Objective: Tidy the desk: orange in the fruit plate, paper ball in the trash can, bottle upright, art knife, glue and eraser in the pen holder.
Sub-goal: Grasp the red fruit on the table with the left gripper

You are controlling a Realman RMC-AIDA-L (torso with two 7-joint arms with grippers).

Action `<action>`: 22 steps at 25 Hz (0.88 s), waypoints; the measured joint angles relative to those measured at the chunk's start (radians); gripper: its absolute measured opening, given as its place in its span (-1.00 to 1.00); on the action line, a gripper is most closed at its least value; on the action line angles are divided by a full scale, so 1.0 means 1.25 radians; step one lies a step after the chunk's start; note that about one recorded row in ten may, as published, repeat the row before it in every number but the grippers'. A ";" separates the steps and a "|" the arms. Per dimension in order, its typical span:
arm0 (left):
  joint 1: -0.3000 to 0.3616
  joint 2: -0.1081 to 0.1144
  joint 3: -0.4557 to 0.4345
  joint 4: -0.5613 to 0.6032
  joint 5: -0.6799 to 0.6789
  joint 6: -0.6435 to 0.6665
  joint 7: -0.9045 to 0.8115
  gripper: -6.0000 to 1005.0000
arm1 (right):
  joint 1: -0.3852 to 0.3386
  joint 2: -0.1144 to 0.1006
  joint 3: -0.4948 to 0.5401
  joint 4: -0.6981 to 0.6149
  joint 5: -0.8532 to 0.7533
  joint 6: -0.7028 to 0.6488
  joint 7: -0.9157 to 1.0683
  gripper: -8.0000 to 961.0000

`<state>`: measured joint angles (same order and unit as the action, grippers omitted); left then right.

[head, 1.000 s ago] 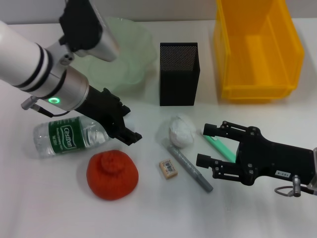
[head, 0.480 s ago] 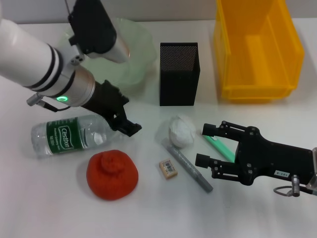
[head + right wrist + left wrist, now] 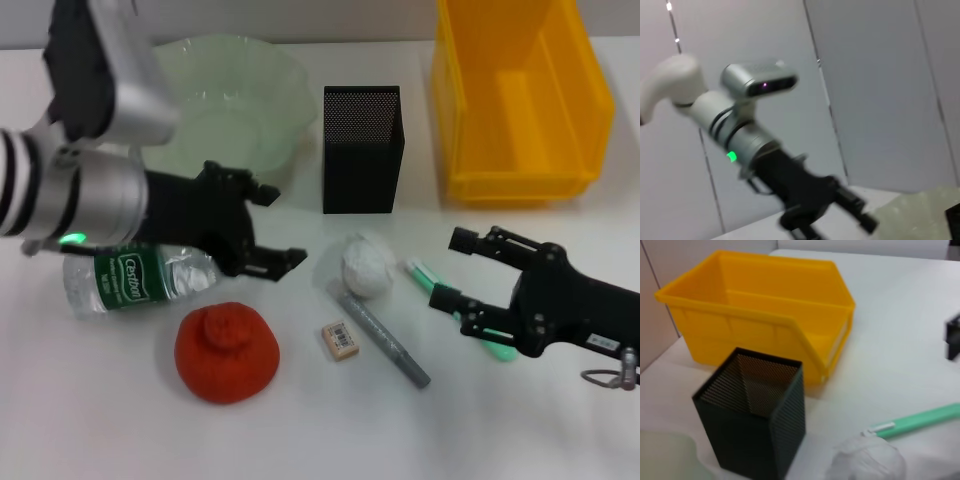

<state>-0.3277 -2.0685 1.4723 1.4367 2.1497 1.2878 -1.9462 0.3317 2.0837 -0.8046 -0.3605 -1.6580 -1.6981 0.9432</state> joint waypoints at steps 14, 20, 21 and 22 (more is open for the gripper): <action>0.008 0.000 -0.088 0.052 0.094 0.260 -0.042 0.47 | 0.007 -0.001 0.003 0.000 0.000 0.009 -0.002 0.58; 0.003 -0.001 -0.080 0.020 0.096 0.259 -0.041 0.47 | 0.009 -0.001 0.006 0.000 0.000 0.009 -0.002 0.58; -0.006 -0.002 -0.078 -0.005 0.096 0.257 -0.041 0.46 | 0.010 -0.001 0.006 0.000 0.000 0.009 -0.002 0.58; -0.011 -0.002 -0.078 -0.018 0.096 0.256 -0.040 0.46 | 0.010 -0.001 0.006 0.000 0.000 0.009 -0.002 0.58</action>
<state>-0.3419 -2.0708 1.3750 1.4143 2.2701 1.6075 -1.9964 0.3438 2.0831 -0.7966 -0.3605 -1.6585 -1.6872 0.9402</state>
